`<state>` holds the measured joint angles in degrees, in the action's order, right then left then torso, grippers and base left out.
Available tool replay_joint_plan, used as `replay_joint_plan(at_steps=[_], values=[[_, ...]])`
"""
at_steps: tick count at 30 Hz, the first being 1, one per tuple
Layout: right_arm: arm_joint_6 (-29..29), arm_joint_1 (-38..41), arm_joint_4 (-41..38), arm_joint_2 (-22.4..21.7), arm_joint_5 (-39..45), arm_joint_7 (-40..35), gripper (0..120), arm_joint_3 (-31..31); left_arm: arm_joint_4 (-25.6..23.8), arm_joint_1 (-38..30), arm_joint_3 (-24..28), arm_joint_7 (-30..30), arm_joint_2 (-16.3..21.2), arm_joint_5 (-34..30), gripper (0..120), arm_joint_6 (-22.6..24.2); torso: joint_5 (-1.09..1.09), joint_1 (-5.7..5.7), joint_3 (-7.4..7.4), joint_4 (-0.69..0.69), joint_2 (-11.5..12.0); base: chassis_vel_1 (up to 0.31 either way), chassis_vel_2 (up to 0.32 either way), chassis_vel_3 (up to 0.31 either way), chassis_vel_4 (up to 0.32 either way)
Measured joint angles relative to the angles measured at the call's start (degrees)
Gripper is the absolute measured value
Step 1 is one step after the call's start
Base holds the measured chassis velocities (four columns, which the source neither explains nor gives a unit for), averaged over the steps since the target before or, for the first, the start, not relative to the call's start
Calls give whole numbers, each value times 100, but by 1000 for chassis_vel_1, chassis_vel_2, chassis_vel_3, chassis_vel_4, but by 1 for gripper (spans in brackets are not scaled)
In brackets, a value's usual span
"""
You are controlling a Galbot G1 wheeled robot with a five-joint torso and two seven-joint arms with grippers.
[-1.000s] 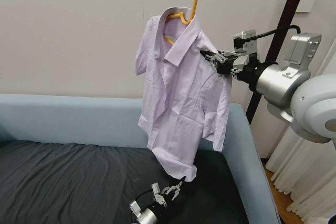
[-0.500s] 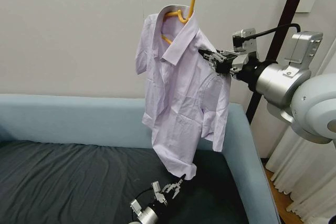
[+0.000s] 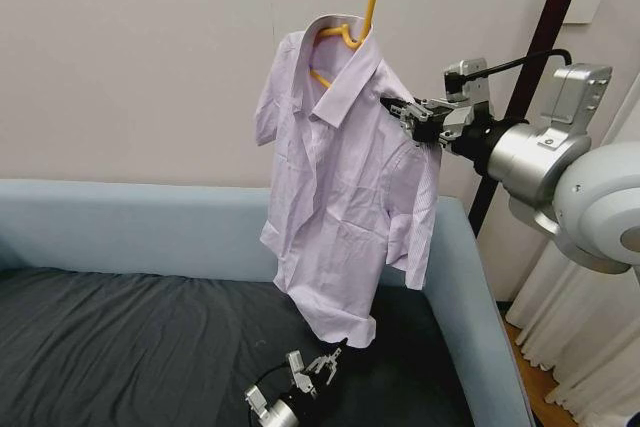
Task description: Pick up the clothes from the sofa and hang them on the clothes hanger.
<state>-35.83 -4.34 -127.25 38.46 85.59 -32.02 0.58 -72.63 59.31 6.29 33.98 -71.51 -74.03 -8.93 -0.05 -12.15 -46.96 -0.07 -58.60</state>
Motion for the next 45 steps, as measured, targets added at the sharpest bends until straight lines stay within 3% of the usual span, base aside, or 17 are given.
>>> replay_joint_plan(at_steps=[33, 45], values=[[-167, 138, 83, -143, 180, 8, 7, -115, 918, -94, -244, 684, 116, 1281, 0, -551, 0, 0, 0, 0, 0, 0, 0, 0, 0], [-142, 165, -21, -157, 279, 5, 7, -165, 975, -112, -302, 803, 89, 1416, 0, -673, 0, 0, 0, 0, 0, 0, 0, 0, 0]])
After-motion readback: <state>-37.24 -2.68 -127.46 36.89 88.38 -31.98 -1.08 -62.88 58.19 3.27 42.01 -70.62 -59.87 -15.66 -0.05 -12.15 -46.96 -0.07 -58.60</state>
